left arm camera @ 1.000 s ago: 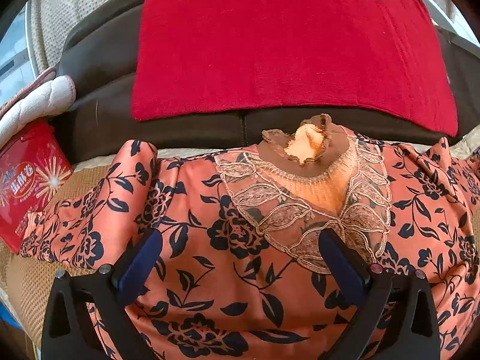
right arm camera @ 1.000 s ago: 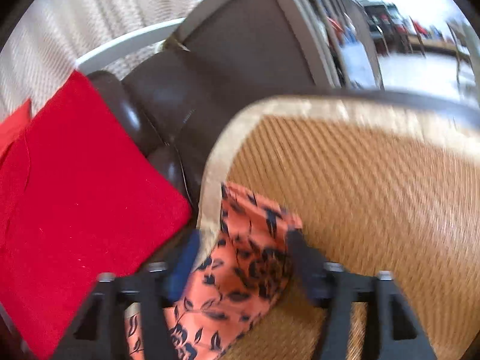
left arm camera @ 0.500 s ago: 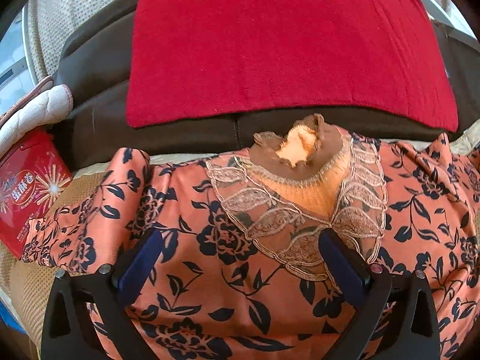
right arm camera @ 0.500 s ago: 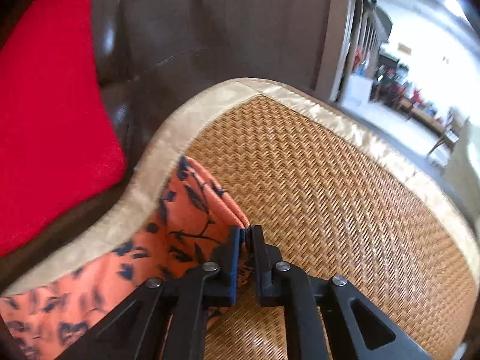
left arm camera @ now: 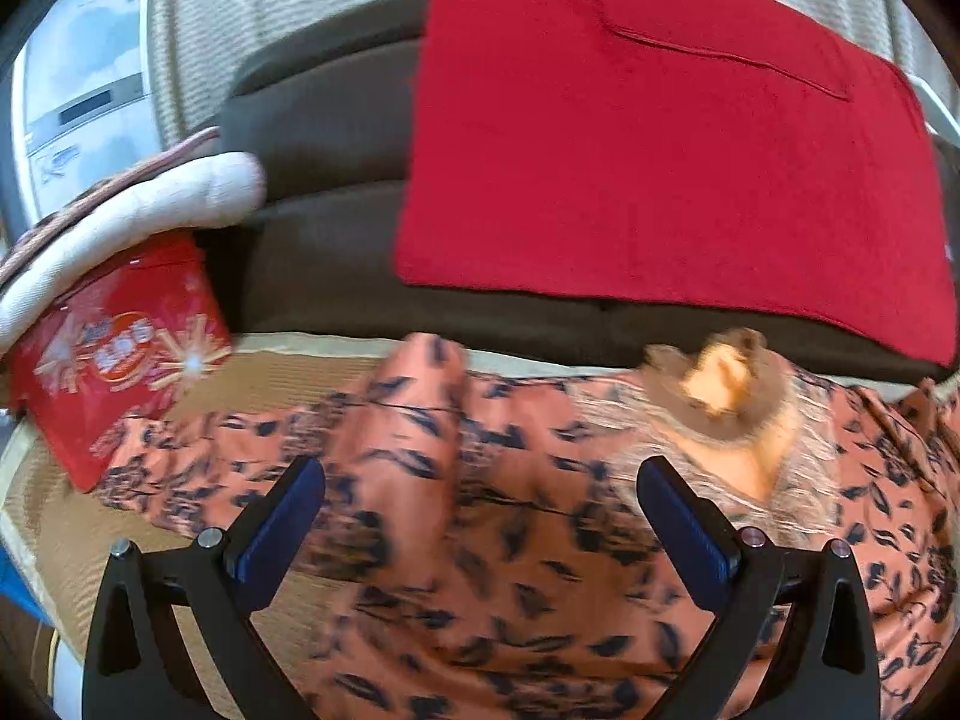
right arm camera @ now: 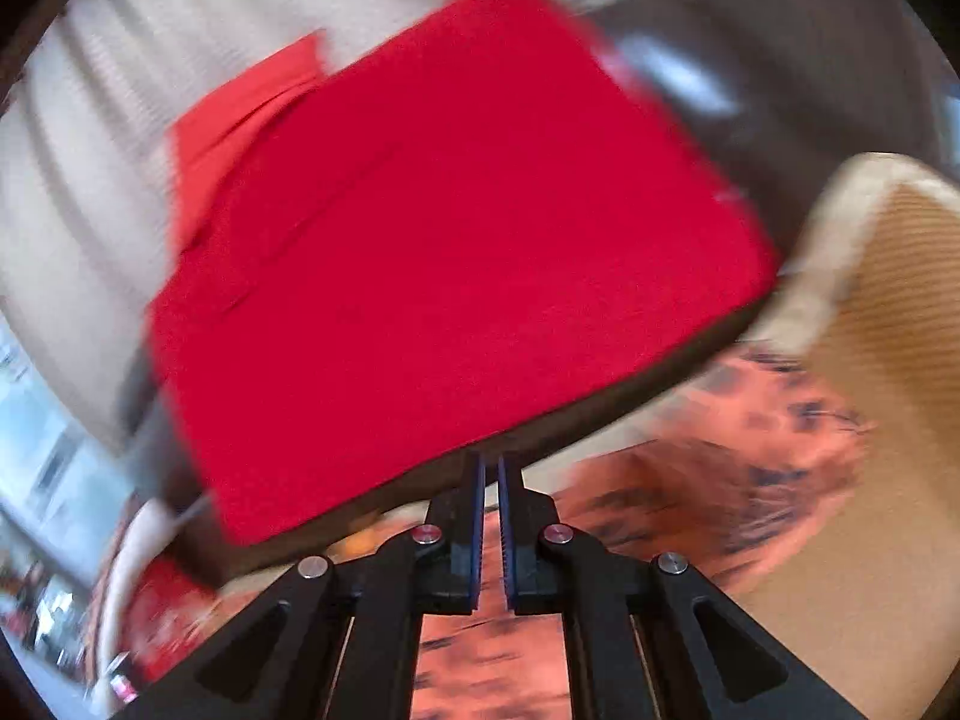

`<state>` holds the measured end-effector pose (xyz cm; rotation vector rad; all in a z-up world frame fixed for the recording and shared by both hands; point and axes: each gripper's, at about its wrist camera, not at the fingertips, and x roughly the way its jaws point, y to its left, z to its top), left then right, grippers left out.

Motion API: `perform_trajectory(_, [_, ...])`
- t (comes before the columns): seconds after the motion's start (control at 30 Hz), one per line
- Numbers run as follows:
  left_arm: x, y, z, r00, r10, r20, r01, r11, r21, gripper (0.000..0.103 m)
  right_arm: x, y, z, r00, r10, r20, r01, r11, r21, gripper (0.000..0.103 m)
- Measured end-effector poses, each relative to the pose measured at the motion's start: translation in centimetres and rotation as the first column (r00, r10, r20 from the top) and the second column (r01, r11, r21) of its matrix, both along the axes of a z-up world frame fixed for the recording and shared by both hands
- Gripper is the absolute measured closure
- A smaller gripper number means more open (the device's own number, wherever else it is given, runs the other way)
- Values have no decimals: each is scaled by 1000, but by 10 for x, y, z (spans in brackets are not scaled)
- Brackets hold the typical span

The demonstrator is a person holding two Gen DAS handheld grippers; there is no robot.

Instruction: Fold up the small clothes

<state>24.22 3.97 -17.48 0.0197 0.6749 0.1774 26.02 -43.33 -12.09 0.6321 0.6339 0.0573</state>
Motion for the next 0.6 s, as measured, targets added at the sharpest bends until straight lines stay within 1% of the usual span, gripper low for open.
perform_trajectory(0.03, [0, 9, 1, 1000, 14, 1, -14, 1000, 0, 0, 4, 28, 3, 999, 47, 8, -47, 999, 15, 98])
perform_trajectory(0.07, [-1, 18, 2, 1000, 27, 4, -27, 1000, -1, 0, 8, 46, 4, 997, 78, 13, -78, 997, 26, 98])
perform_trajectory(0.1, [-1, 27, 2, 999, 45, 7, -45, 999, -4, 0, 14, 76, 4, 992, 129, 14, -130, 991, 37, 98])
perform_trajectory(0.13, [-3, 34, 3, 998, 55, 8, -55, 998, -12, 0, 19, 102, 4, 987, 163, 7, -163, 986, 27, 98])
perform_trajectory(0.17, [-2, 39, 3, 998, 58, 5, -58, 998, -28, 0, 23, 121, 3, 984, 180, 11, -180, 983, 21, 98])
perform_trajectory(0.2, [-3, 44, 2, 998, 57, -2, -57, 997, -49, 0, 23, 131, 2, 982, 186, 18, -186, 982, 27, 97])
perform_trajectory(0.23, [-4, 46, 2, 999, 50, -11, -50, 996, -71, 0, 24, 135, 0, 984, 178, 12, -178, 984, 22, 96])
perform_trajectory(0.27, [-2, 46, 1, 999, 36, -17, -37, 996, -84, 0, 26, 133, -2, 987, 162, -6, -162, 987, -1, 95])
perform_trajectory(0.33, [-2, 41, 1, 1000, 13, -18, -15, 997, -70, 0, 23, 117, -13, 992, 114, -56, -119, 988, -95, 95])
perform_trajectory(0.37, [-1, 36, 0, 1000, 3, -20, -4, 998, -57, 0, 21, 103, -18, 992, 91, -83, -101, 987, -125, 92])
perform_trajectory(0.4, [0, 32, -1, 1000, -8, -23, 6, 999, -53, 0, 20, 80, -28, 991, 42, -130, -62, 985, -160, 87])
perform_trajectory(0.43, [1, 26, -2, 999, -22, -27, 21, 998, -52, 0, 18, 58, -35, 986, 2, -167, -31, 984, -176, 66])
perform_trajectory(0.47, [2, 21, -3, 999, -30, -29, 29, 998, -49, 0, 15, 25, -50, 972, -72, -224, 26, 979, -201, 28])
perform_trajectory(0.5, [3, 16, -4, 999, -39, -32, 38, 998, -43, 0, 11, 1, -59, 962, -126, -241, 74, 974, -215, 17])
perform_trajectory(0.53, [4, 9, -6, 998, -51, -36, 49, 998, -33, 0, 6, -24, -68, 953, -191, -234, 136, 963, -234, 16])
perform_trajectory(0.6, [5, -3, -9, 997, -70, -45, 70, 997, -14, 0, 10, -63, -81, 948, -197, -250, 142, 965, -221, 16])
